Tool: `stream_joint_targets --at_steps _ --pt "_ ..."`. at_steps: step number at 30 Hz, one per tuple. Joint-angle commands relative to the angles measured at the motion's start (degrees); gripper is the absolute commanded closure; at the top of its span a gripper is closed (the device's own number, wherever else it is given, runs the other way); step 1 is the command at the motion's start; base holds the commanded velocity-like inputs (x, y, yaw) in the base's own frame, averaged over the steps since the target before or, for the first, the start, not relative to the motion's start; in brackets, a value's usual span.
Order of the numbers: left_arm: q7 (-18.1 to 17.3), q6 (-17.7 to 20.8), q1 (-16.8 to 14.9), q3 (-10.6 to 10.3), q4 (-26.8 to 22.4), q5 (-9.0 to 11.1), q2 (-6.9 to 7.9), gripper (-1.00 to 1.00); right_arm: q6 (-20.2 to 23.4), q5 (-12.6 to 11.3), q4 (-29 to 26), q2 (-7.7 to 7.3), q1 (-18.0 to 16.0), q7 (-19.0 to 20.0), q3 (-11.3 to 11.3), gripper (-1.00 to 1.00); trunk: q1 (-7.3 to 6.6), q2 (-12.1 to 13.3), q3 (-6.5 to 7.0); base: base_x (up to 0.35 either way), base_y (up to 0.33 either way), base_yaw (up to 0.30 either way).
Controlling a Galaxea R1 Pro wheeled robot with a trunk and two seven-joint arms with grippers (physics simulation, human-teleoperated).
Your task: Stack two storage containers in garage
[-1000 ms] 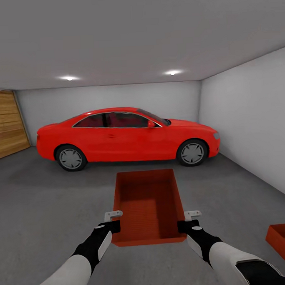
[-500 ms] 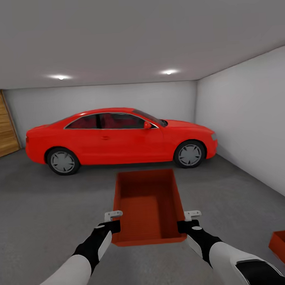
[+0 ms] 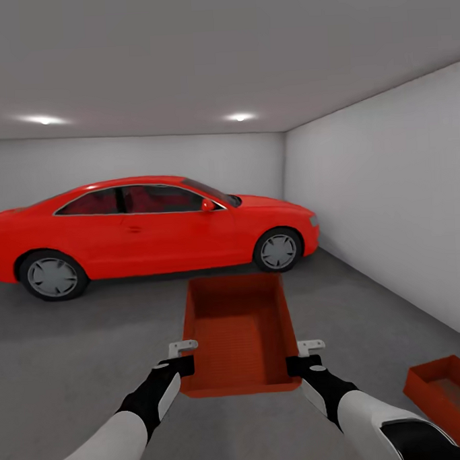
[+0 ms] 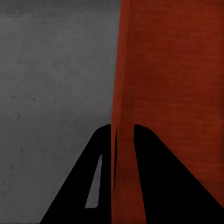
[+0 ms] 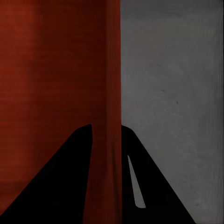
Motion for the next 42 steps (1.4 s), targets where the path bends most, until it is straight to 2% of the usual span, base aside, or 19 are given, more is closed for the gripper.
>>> stream_joint_targets --at_steps 1,42 --pt "2.79 0.47 0.04 0.25 -0.02 -0.12 0.06 1.0 -0.23 0.86 -0.2 -1.13 -0.07 -2.23 -1.84 1.0 0.04 -0.02 -0.01 0.323 0.0 -0.286" --pt "2.79 0.47 0.04 0.23 -0.07 -0.12 0.06 1.0 -0.31 0.86 -0.2 -1.13 -0.07 -2.23 -1.84 1.0 0.04 -0.02 -0.01 0.323 0.0 -0.286"
